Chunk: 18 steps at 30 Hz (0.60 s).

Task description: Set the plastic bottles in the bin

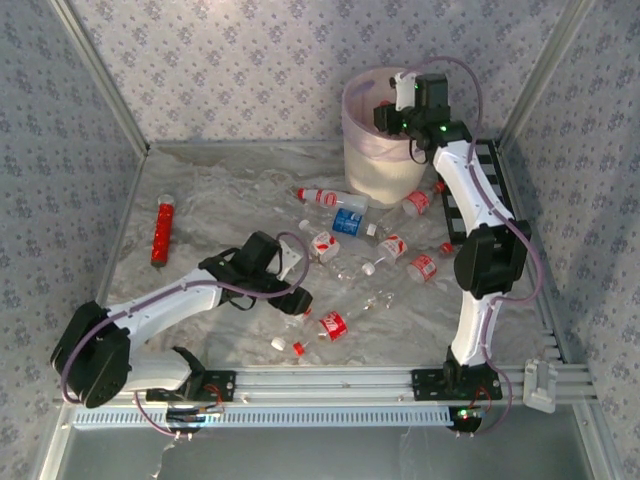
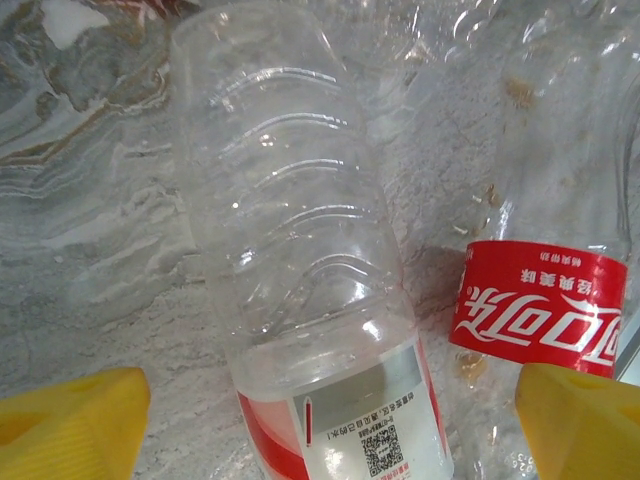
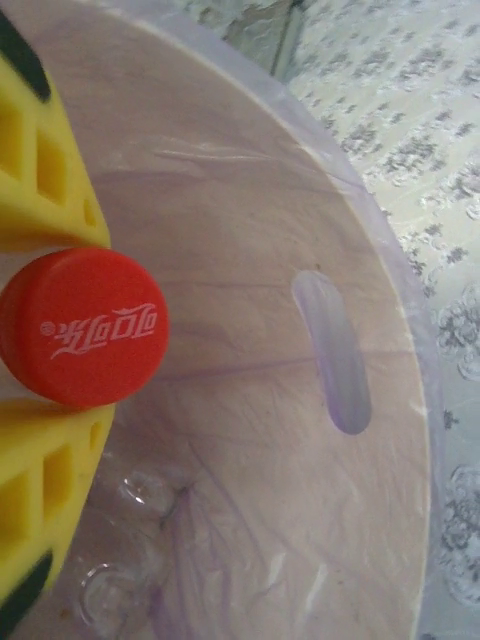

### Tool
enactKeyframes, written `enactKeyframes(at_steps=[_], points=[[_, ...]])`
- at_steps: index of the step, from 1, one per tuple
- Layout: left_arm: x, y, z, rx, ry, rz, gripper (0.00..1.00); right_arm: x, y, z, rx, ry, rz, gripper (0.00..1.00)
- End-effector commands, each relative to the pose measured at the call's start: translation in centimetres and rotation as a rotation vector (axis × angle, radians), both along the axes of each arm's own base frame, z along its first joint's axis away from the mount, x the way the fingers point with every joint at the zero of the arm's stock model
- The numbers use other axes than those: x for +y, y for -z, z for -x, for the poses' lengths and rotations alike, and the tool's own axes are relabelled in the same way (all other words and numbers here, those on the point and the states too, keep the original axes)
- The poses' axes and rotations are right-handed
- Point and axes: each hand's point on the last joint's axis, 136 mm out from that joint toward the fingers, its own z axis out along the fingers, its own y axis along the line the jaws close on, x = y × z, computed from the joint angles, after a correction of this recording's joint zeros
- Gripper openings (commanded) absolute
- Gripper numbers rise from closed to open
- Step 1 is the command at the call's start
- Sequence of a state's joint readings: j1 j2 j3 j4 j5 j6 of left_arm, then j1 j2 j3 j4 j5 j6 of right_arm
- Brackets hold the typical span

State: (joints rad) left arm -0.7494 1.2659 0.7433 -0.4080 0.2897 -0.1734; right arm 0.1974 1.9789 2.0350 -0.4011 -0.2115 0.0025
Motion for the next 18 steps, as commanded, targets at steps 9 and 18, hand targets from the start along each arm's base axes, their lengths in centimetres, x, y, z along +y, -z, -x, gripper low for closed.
enactKeyframes(at_steps=[9,18], points=[[-0.9,1.5,1.9,0.061,0.112,-0.095,1.00,-3.8,-9.0,4.3,-0.027,0.100,0.039,1.00],[-0.6,3.2,1.6,0.095,0.124,-0.187,0.88,-4.6,-10.0,12.8,0.025,0.088,-0.059,1.00]])
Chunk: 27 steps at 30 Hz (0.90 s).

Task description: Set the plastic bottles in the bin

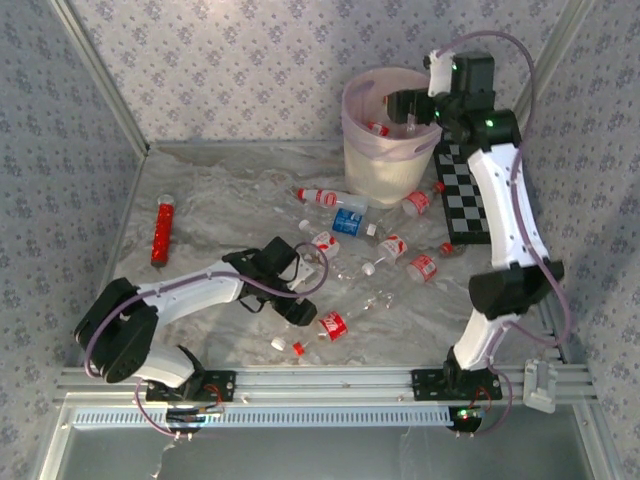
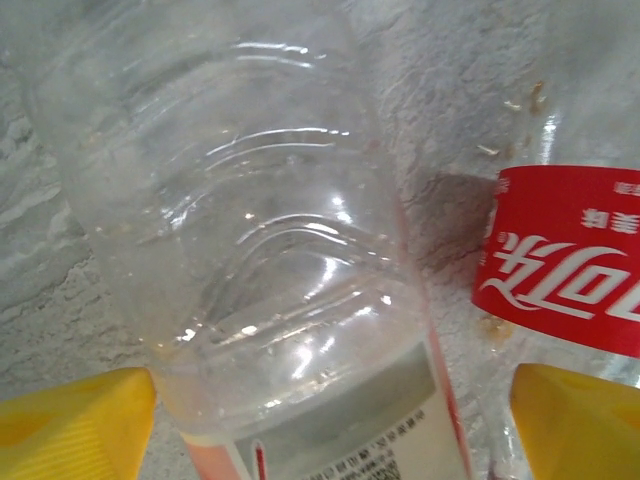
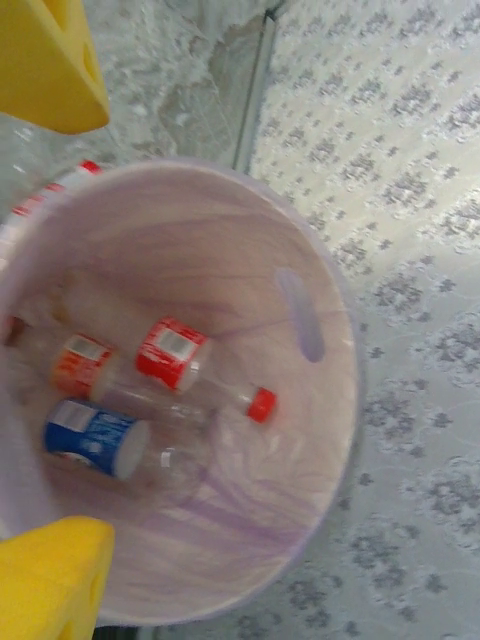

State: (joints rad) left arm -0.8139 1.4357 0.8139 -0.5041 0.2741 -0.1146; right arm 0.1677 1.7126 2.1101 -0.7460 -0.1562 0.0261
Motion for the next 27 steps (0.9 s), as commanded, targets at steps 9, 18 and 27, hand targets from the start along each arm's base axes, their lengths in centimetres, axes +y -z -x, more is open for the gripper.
enactKeyframes(at_steps=[9,18,27], points=[[0.9,-0.2,-1.3,-0.026,0.030,-0.144,0.66,-0.6,1.7,11.0,0.057,-0.045,-0.209,1.00],[1.5,-5.7,-4.9,-0.176,-0.037,-0.089,0.55,2.5,9.9,18.7,0.246,-0.207,-0.443,0.98],[-3.4,-16.2,-8.1,-0.388,-0.013,0.419,0.54,8.4,12.7,20.8,0.341,-0.389,-0.593,1.00]])
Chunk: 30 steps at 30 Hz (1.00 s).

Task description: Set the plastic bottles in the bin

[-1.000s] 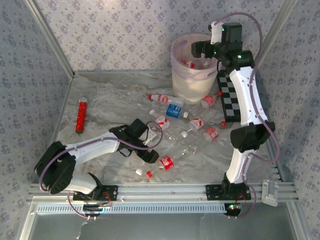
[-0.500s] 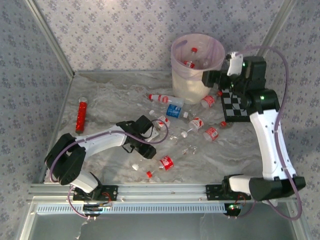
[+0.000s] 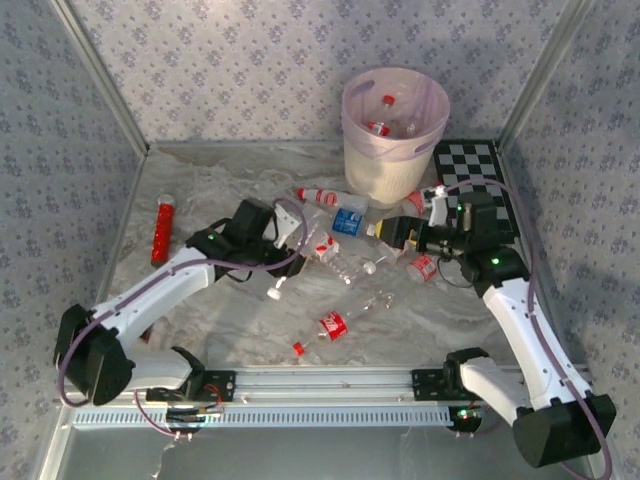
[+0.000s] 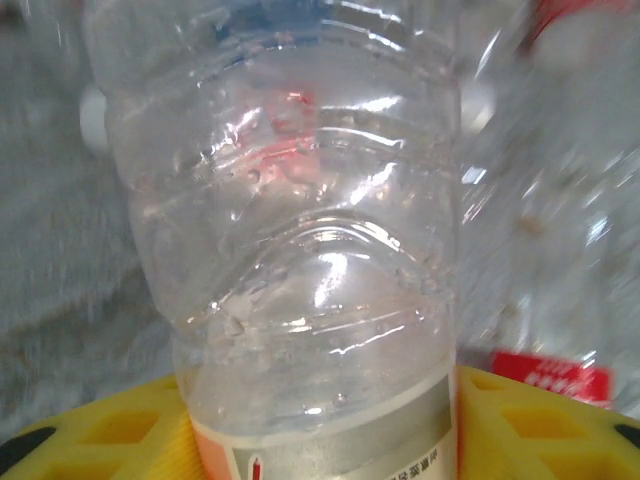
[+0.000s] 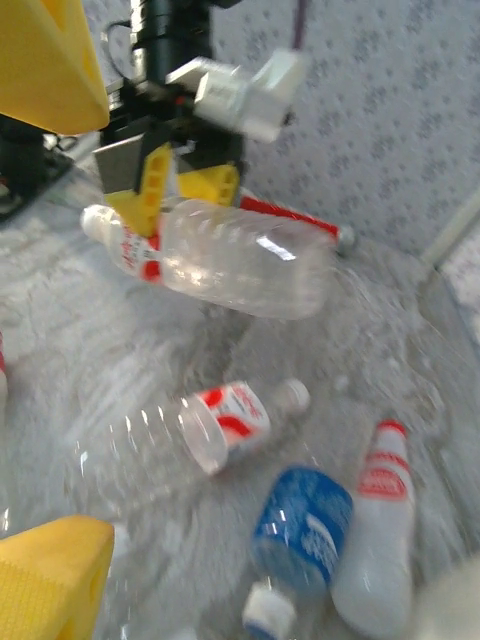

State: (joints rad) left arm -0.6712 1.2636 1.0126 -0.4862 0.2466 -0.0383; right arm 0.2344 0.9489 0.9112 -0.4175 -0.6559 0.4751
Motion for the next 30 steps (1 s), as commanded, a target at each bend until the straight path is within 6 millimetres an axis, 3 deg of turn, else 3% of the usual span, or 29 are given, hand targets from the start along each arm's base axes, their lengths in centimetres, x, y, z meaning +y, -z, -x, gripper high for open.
enactKeyframes(at_steps=[1,4,7,10,13,20,27,30], points=[[-3.9,-3.7,-0.5,-0.066,0.119,0.200,0.54,2.8,-2.5,-0.3,-0.057,-0.071,-0.085,1.00],[-5.9,-4.6,-1.0,-0.059,0.168,0.254,0.54,4.1,-1.5,-1.3,-0.034,-0.085,-0.029,1.00],[-7.4,-5.0,-1.1,-0.065,0.214,0.256,0.55,4.1,-1.4,-3.1,-0.032,-0.042,-0.002,1.00],[-8.2,-4.7,-1.3,-0.074,0.217,0.231,0.57,4.1,-1.7,-4.7,-0.030,-0.018,0.013,1.00],[-8.7,-4.7,-1.2,-0.085,0.228,0.230,0.59,4.1,-0.5,-5.9,0.010,0.003,0.043,0.98],[-9.5,-4.3,-0.6,-0.096,0.260,0.215,0.59,5.7,-0.8,-7.8,0.013,-0.039,-0.042,0.75],[-9.7,-5.3,-0.5,-0.115,0.264,0.242,0.59,4.1,-1.7,-7.4,-0.011,-0.010,-0.033,0.47],[-9.7,-5.7,-0.5,-0.120,0.260,0.253,0.68,3.8,-2.9,-7.1,-0.040,-0.018,-0.021,0.42]])
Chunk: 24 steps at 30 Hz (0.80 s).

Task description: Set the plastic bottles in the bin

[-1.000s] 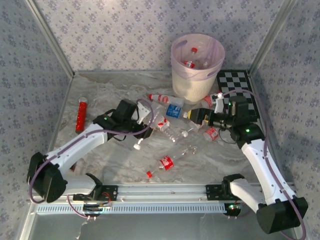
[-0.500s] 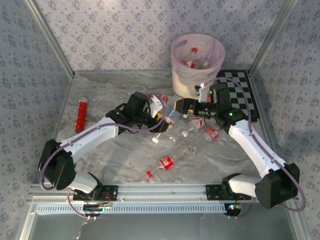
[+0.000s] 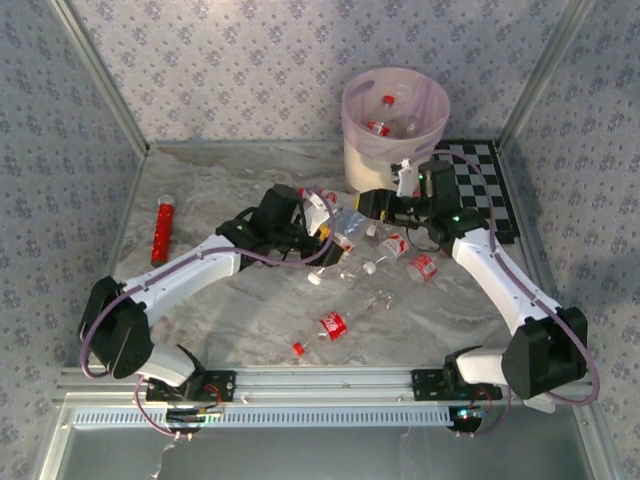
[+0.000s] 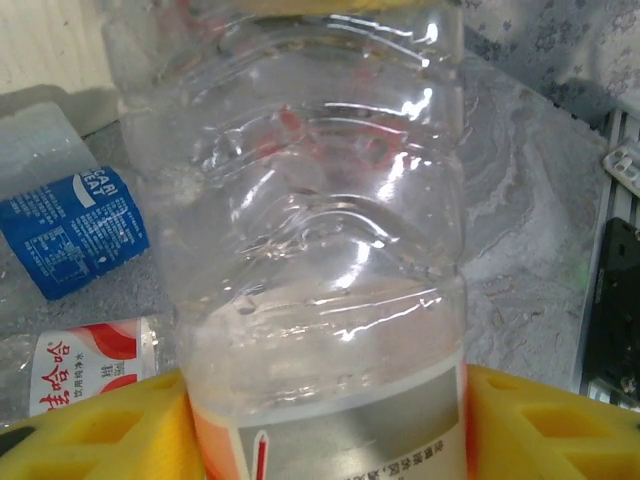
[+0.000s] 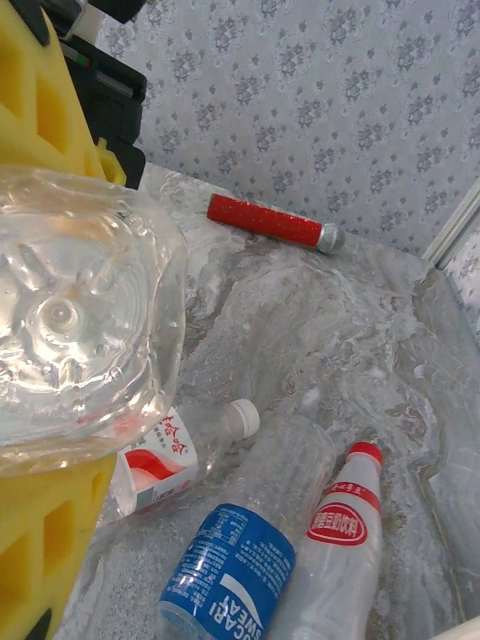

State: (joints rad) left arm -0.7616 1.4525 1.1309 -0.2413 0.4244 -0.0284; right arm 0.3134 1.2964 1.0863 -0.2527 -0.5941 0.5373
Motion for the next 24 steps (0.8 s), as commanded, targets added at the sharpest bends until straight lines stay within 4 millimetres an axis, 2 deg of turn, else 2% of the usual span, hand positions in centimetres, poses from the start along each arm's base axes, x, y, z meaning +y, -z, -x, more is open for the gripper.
enactKeyframes(at_steps=[1,2,5,10,16,18,19,21,24], points=[[-0.7,-2.8,0.0,-0.060,0.026,0.059,0.71,-0.3,-4.1,0.6,-0.096,-0.020,-0.014,0.40],[-0.7,-3.0,-0.1,-0.063,0.022,0.060,0.75,-0.5,-4.7,0.7,-0.108,-0.023,-0.006,0.38],[-0.3,-3.4,-0.3,-0.078,-0.007,0.055,0.99,-1.1,-7.3,0.6,-0.166,-0.026,0.013,0.35],[0.8,-4.5,0.0,-0.113,-0.034,0.063,1.00,-3.2,-12.2,-0.4,-0.273,0.001,0.083,0.32],[2.8,-4.5,1.4,-0.116,-0.064,0.055,1.00,-5.4,-20.6,-1.4,-0.464,0.068,0.126,0.32],[3.5,-3.8,2.0,-0.095,-0.068,0.038,1.00,-6.7,-23.9,-2.1,-0.574,0.130,0.154,0.32],[3.7,-3.4,2.2,-0.081,-0.068,0.026,1.00,-7.3,-24.6,-2.5,-0.594,0.163,0.168,0.32],[4.1,-2.2,2.7,-0.043,-0.076,-0.013,0.99,-8.9,-27.7,-3.6,-0.712,0.250,0.189,0.31],[4.7,-0.7,3.0,-0.021,-0.109,-0.078,1.00,-10.7,-30.4,-5.4,-0.841,0.353,0.242,0.30]])
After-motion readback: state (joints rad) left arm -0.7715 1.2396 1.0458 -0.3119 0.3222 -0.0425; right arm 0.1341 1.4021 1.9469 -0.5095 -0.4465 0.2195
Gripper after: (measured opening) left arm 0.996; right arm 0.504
